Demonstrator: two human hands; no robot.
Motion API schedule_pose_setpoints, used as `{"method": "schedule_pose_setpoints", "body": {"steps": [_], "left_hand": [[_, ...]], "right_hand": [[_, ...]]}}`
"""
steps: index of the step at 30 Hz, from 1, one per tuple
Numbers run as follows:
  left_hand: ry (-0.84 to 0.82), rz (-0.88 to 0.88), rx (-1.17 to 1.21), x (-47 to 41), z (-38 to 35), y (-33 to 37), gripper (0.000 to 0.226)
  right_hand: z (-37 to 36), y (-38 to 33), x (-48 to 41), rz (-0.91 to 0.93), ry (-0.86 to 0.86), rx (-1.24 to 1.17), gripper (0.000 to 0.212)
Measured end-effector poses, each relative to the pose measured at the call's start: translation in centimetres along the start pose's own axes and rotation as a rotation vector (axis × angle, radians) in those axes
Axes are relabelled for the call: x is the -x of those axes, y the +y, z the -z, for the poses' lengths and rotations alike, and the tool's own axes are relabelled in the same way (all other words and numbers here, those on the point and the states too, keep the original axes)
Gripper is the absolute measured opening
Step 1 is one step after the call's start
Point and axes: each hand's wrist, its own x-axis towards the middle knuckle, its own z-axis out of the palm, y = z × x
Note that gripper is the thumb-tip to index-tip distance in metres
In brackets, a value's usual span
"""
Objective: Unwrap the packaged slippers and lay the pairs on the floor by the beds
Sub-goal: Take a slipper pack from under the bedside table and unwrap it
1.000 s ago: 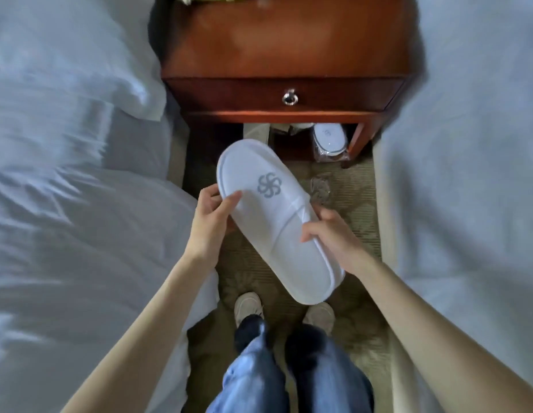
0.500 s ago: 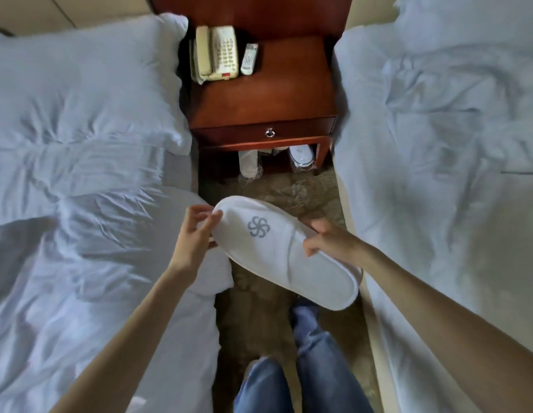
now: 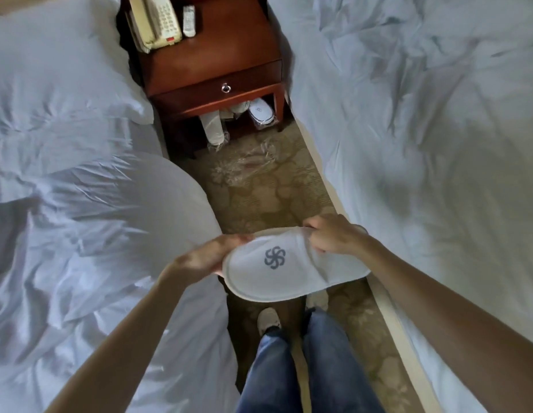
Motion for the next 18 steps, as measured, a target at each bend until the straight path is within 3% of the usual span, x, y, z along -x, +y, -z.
{"method": "schedule_pose_setpoints", "body": {"steps": [2, 6, 9, 11, 15, 18], "left_hand": [[-0.059, 0.006, 0.035, -0.1, -2.4, -0.6, 0.046], [-0.016, -0.083, 0.106, -1.1, -7.5, -2.7, 0.028], [0.03, -0.099, 0.249, -1.9, -10.7, -5.0, 0.033], [0.064, -0.101, 0.317, -2.9, -12.7, -7.2, 0.034], [0.174, -0.057, 0.411, -5.7, -16.8, -12.1, 0.041], [0.218, -0.067, 0.505, -8.1, -18.5, -15.1, 0.04]], "right_hand": [[-0.9, 1.1, 0.9, -0.003, 0.026, 0.071, 0.02], [-2.9, 4.1, 1.8, 0.018, 0.134, 0.184, 0.022], [-5.1, 7.7, 2.2, 0.007, 0.269, 0.165, 0.045], [-6.8, 10.3, 2.8, -0.012, 0.385, 0.005, 0.067], [-11.5, 14.6, 4.1, -0.027, 0.655, -0.56, 0.099], [-15.4, 16.6, 4.3, -0.235, 0.57, -1.117, 0.099]]}}
